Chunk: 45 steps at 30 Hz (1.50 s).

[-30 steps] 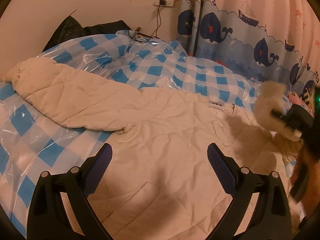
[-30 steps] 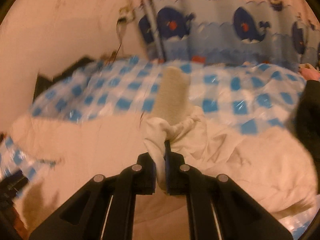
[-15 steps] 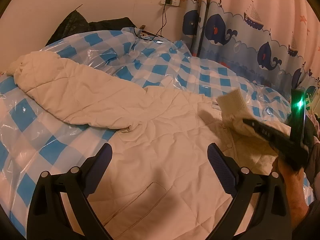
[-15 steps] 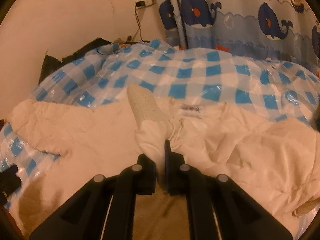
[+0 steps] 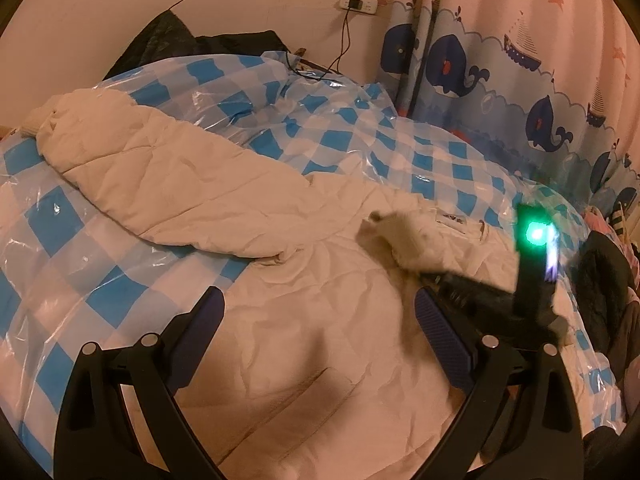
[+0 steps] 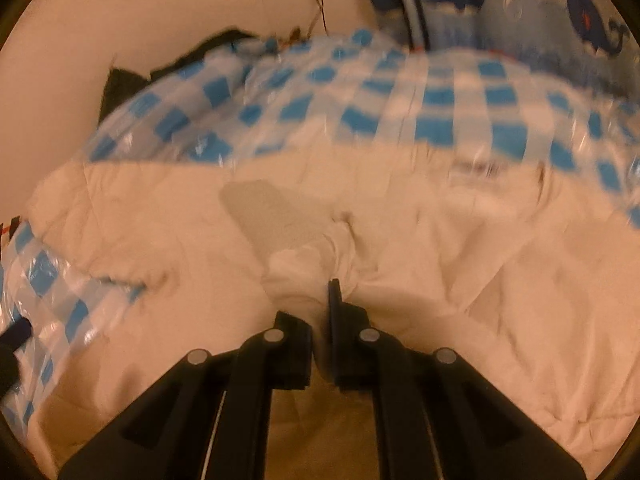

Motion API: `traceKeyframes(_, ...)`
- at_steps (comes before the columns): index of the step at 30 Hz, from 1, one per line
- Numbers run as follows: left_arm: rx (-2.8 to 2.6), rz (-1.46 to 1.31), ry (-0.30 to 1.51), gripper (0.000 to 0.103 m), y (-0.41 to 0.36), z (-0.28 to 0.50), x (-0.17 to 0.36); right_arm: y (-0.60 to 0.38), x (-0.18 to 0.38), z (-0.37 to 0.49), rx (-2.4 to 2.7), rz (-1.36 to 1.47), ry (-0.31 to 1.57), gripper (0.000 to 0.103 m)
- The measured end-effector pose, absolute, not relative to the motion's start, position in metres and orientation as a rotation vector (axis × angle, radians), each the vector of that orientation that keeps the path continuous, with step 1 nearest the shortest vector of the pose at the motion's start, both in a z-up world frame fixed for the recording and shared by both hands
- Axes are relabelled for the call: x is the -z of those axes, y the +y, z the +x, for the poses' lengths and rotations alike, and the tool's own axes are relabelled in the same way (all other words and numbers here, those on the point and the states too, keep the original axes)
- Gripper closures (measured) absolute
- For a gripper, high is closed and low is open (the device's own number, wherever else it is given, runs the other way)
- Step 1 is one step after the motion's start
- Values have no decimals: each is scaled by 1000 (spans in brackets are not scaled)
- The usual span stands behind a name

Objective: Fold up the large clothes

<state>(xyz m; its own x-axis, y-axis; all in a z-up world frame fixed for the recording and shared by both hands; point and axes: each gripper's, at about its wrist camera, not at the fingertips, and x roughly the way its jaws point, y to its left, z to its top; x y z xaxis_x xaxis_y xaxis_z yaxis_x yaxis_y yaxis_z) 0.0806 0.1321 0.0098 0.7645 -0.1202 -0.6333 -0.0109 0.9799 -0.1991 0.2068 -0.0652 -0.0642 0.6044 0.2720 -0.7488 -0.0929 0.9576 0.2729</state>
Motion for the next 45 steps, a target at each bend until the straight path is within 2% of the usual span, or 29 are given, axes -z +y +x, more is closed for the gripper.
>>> traceKeyframes(3,53,-197,707,11,135,82,-9,-63,82,218,-242,243,1013,90)
traceKeyframes(7,49,-193,718,11,140,86,-7,-64,69,215,-250,216,1057,88)
traceKeyframes(11,29,-218,716,11,155,87,-9,-71,31,169,-257,150,980,80)
traceKeyframes(15,29,-304,723,10,189,94,-8,-102,7,82,-223,166,901,72)
traceKeyframes(20,5,-418,669,10,263,113,-28,-151,4,-13,-123,303,853,71)
traceKeyframes(23,-48,-435,635,9,308,128,-42,-175,5,-38,-73,399,804,70)
traceKeyframes(30,-145,-526,676,9,388,170,-34,-177,11,-34,-82,410,810,70)
traceKeyframes(37,-175,-610,720,8,414,206,-14,-172,19,-32,-85,378,828,70)
traceKeyframes(45,-200,-644,710,8,411,211,-14,-129,-1,-1,-186,226,775,70)
